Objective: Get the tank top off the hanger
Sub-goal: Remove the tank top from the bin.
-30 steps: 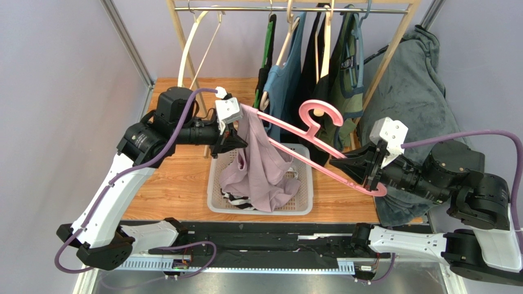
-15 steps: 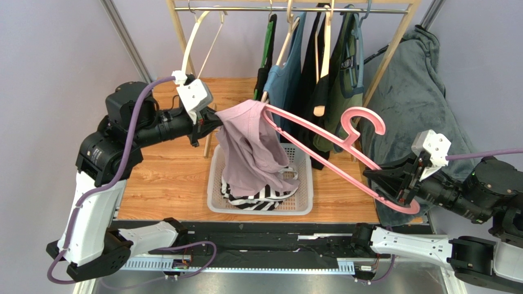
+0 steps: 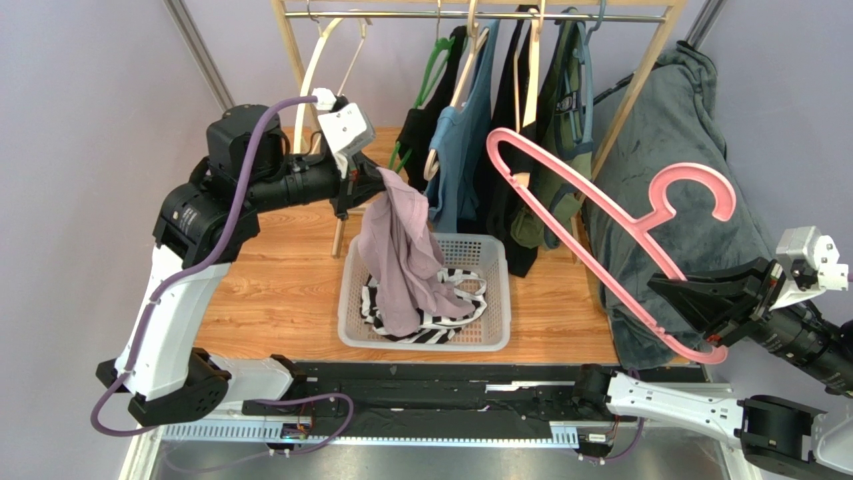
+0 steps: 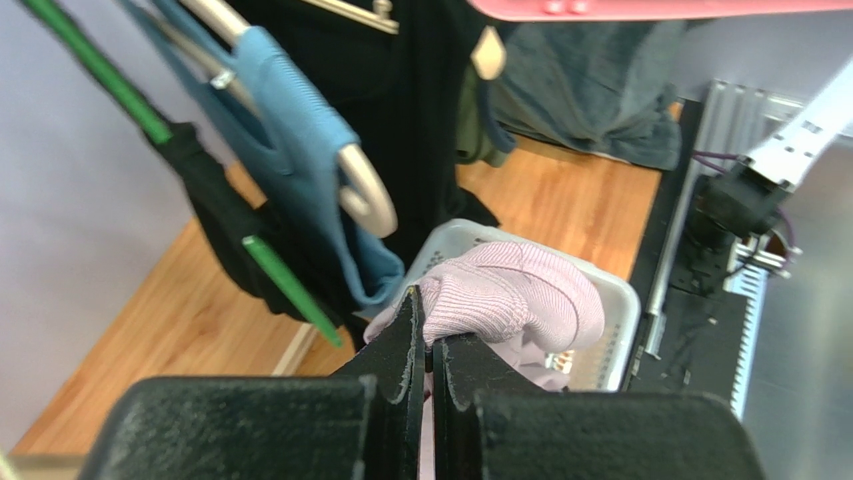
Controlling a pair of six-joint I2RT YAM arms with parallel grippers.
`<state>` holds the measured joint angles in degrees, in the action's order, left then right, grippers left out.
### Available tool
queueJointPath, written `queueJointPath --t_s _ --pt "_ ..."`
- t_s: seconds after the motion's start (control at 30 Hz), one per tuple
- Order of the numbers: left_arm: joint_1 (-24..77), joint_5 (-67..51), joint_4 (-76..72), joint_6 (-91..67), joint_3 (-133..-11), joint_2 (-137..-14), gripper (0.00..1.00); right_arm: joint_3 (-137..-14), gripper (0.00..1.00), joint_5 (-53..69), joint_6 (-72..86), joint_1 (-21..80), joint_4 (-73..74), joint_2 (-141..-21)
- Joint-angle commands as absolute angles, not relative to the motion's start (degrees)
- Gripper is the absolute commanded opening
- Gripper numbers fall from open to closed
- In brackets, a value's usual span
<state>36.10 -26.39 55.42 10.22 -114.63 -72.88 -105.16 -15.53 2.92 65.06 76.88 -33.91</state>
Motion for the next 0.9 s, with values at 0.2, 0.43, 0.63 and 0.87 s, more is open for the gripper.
queueJointPath --t_s 0.2,0.43,0.63,0.87 --pt "39.64 -32.08 53.43 12.57 -112.32 -73.83 0.97 -101.51 0.0 -14.77 0.53 64.86 69.43 -37.96" --pt "39.55 -26.82 56.51 17.93 -112.15 -69.7 0.98 -101.34 0.0 -11.87 0.79 64.86 71.98 -40.25" --pt "39.55 -30.29 60.2 19.25 -111.97 -65.04 0.98 -96.95 0.0 -2.93 0.26 64.86 72.94 -41.57" --pt "39.64 -49.99 73.0 31.6 -110.48 -61.79 0.99 -94.04 0.0 10.71 -5.27 64.86 74.88 -49.39"
